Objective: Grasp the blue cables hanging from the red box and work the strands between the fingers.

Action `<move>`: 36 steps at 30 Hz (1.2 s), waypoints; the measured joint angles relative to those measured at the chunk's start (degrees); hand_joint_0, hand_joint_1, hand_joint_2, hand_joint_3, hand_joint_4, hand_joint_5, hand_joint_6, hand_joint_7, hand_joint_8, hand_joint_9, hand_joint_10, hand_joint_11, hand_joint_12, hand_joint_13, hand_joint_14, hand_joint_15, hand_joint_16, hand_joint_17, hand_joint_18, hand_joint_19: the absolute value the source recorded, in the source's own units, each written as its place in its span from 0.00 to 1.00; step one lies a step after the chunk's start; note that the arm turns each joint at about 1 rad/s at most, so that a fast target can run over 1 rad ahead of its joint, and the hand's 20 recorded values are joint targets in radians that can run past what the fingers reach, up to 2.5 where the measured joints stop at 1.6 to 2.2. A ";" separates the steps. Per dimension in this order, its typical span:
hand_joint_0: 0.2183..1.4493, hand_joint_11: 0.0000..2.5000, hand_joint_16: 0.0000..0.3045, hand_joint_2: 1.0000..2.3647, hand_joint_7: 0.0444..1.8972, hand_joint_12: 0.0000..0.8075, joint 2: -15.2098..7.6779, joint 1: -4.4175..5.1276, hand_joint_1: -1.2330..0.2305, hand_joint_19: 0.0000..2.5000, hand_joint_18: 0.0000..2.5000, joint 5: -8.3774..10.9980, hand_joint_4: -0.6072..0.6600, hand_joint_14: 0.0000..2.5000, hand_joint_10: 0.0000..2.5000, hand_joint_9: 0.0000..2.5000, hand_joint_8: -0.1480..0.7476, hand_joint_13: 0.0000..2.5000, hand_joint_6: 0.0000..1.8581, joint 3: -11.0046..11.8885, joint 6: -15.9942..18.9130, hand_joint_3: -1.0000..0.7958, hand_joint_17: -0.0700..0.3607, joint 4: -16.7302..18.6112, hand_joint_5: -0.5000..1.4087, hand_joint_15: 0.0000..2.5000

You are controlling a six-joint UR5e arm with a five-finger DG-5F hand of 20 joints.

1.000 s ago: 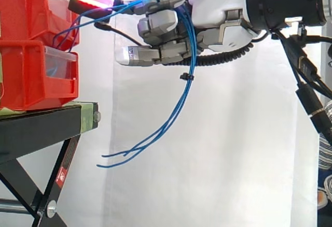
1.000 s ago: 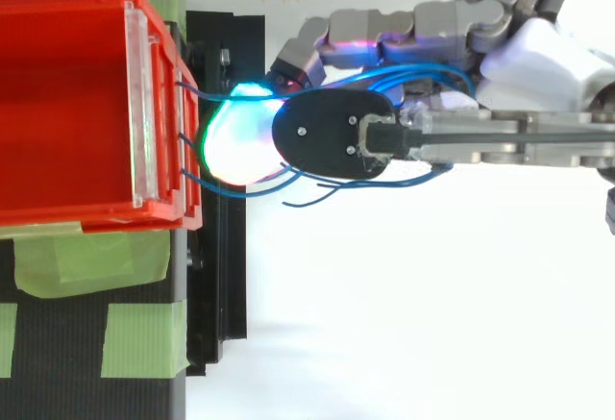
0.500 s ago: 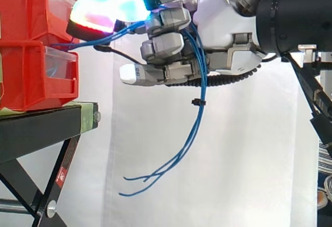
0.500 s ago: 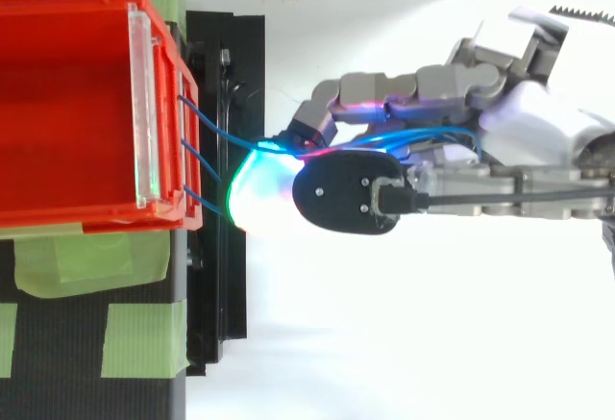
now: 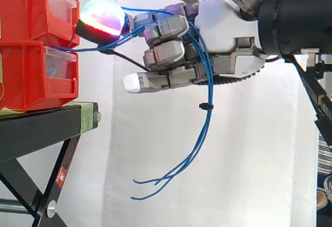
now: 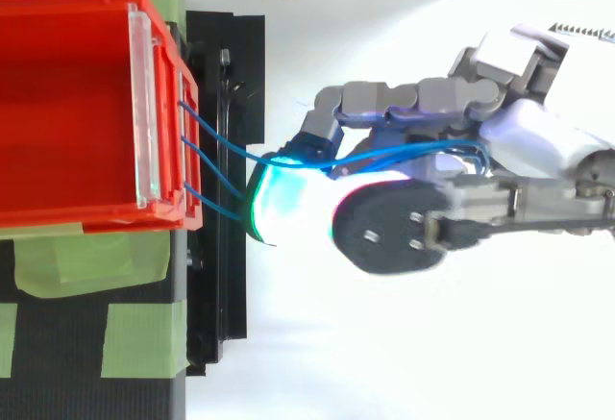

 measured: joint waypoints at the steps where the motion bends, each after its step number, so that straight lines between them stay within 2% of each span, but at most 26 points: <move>1: 0.35 1.00 0.22 0.00 0.69 0.62 0.00 0.00 0.43 0.24 0.21 0.04 0.71 1.00 1.00 0.15 0.66 0.05 0.01 0.01 -0.13 0.00 0.52 0.00 0.50 0.73; 5: 0.35 1.00 0.23 0.00 0.69 0.62 -0.01 -0.03 0.44 0.24 0.23 0.79 0.72 1.00 1.00 0.16 0.67 0.06 0.01 0.02 -0.26 0.00 0.52 0.00 0.50 0.73; 12: 0.37 1.00 0.22 0.00 0.69 0.62 -0.03 -0.23 0.44 0.24 0.24 3.28 0.72 1.00 1.00 0.16 0.67 0.07 0.01 0.02 -0.38 0.00 0.51 -0.09 0.50 0.73; 21: 0.38 1.00 0.21 0.00 0.69 0.62 -0.03 -0.10 0.44 0.25 0.24 7.58 0.72 1.00 1.00 0.17 0.67 0.08 0.01 0.02 -3.53 0.00 0.50 -1.77 0.50 0.73; 32: 0.44 1.00 0.20 0.00 0.70 0.60 0.00 -0.07 0.39 0.28 0.24 8.35 0.70 1.00 1.00 0.18 0.66 0.08 0.01 0.03 -4.39 0.00 0.47 -2.52 0.50 0.74; 36: 0.48 1.00 0.19 0.00 0.71 0.59 0.00 0.03 0.35 0.31 0.25 8.46 0.69 1.00 1.00 0.18 0.66 0.09 0.01 0.03 -5.28 0.04 0.46 -2.32 0.50 0.75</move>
